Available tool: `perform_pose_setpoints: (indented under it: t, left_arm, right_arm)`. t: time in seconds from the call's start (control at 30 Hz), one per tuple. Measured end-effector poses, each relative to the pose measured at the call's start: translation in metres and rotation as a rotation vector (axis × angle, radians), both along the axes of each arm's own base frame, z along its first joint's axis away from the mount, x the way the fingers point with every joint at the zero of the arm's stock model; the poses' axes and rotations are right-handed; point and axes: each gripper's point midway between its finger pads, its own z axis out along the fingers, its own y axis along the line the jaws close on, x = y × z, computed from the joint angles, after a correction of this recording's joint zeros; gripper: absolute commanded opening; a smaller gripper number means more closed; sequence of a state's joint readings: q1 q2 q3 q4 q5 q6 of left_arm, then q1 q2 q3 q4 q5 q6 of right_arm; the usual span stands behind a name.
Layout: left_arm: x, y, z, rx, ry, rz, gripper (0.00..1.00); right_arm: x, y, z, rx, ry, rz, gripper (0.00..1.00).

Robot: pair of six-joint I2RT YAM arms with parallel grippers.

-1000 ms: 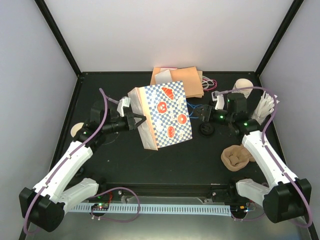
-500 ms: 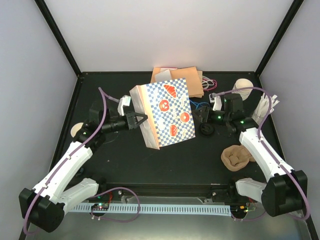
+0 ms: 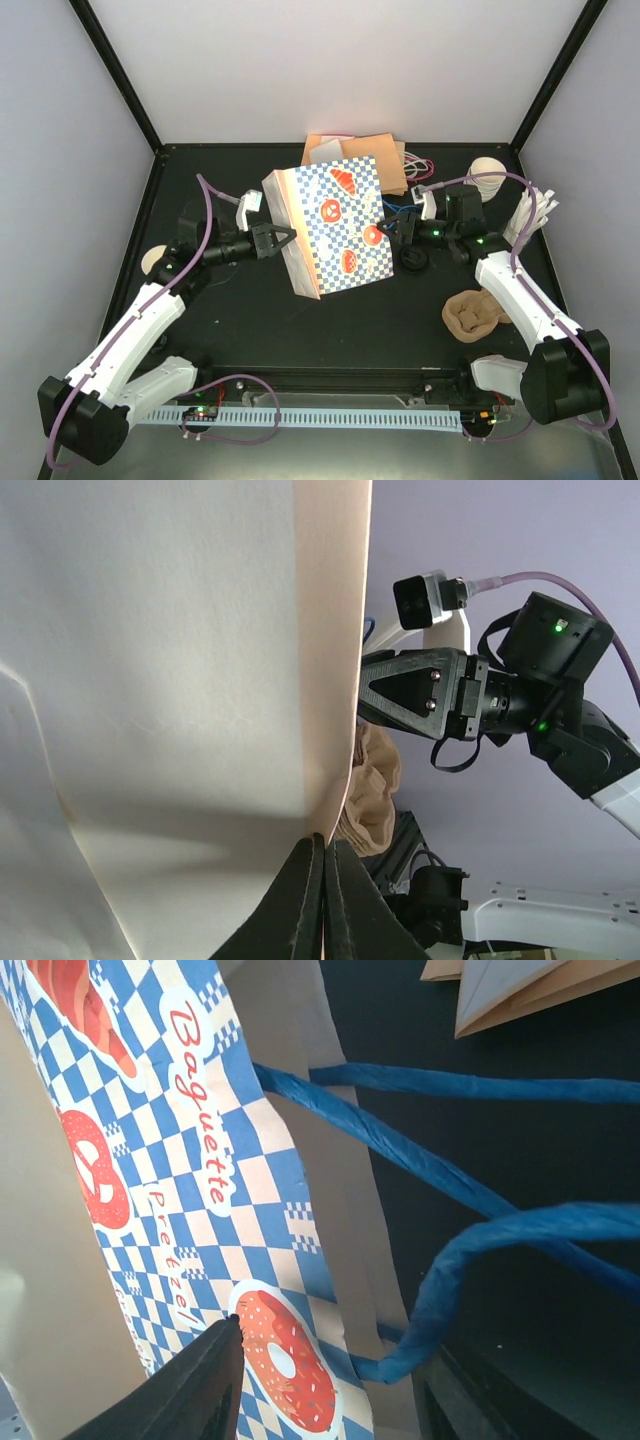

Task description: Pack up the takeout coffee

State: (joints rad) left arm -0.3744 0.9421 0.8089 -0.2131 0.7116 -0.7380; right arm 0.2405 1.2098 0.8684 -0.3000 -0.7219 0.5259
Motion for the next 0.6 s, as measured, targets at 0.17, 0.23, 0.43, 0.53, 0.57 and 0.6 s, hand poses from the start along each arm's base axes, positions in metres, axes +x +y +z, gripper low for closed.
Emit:
perform_pose_setpoints:
  t: [0.17, 0.23, 0.43, 0.53, 0.57, 0.6]
  left_arm:
    - [0.0, 0.0, 0.001, -0.001, -0.004, 0.0, 0.02]
    - [0.0, 0.0, 0.001, -0.001, -0.004, 0.0, 0.01]
    - [0.001, 0.0, 0.0, 0.0, -0.003, 0.0, 0.01]
    - [0.002, -0.001, -0.003, 0.003, 0.005, -0.001, 0.01]
    - [0.003, -0.001, -0.005, 0.006, 0.009, -0.001, 0.02]
    - [0.003, -0.001, -0.007, 0.009, 0.013, -0.001, 0.01]
  right_arm:
    - [-0.003, 0.005, 0.006, 0.034, -0.007, 0.029, 0.43]
    - [-0.004, 0.008, 0.01, 0.057, -0.013, 0.048, 0.41]
    - [-0.01, 0.015, 0.018, 0.114, -0.018, 0.095, 0.27]
    - [-0.012, 0.017, 0.023, 0.136, -0.022, 0.112, 0.13]
    - [-0.013, 0.018, 0.024, 0.139, -0.027, 0.118, 0.09]
    - [-0.014, 0.018, 0.025, 0.14, -0.035, 0.125, 0.08]
